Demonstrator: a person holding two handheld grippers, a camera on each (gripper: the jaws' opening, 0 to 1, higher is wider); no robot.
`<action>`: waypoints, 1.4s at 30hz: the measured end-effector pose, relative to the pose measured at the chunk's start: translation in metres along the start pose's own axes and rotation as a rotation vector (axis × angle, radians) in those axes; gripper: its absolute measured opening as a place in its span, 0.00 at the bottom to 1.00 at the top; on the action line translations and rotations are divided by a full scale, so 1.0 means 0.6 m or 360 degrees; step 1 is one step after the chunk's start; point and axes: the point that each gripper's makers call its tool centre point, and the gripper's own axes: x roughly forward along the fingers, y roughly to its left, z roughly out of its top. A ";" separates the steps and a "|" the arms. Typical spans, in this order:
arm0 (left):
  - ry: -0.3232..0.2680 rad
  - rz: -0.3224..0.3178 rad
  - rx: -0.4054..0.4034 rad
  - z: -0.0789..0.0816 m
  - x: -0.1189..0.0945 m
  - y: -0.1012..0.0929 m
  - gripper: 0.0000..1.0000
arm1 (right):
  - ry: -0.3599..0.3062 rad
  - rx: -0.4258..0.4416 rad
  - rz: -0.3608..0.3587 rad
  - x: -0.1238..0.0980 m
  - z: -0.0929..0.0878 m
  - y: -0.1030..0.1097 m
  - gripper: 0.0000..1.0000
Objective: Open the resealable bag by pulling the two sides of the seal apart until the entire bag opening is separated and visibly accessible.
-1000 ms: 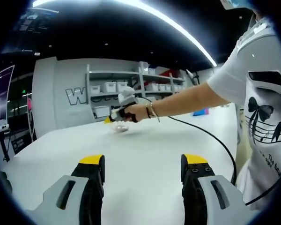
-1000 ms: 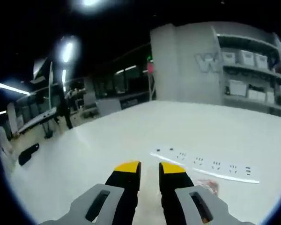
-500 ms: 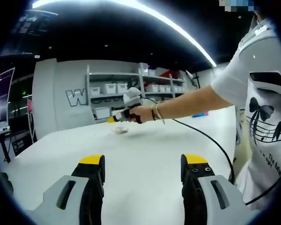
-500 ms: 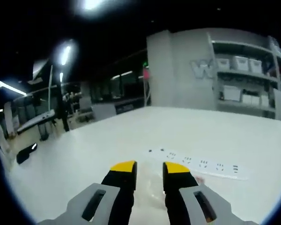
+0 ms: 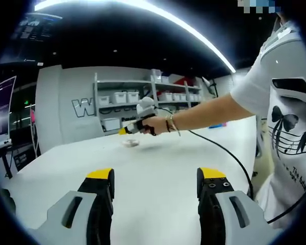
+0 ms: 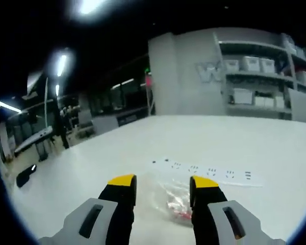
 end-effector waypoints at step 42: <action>0.0014 0.0000 0.0067 0.016 -0.015 -0.030 0.65 | -0.0072 0.0153 -0.0050 -0.068 -0.003 -0.035 0.99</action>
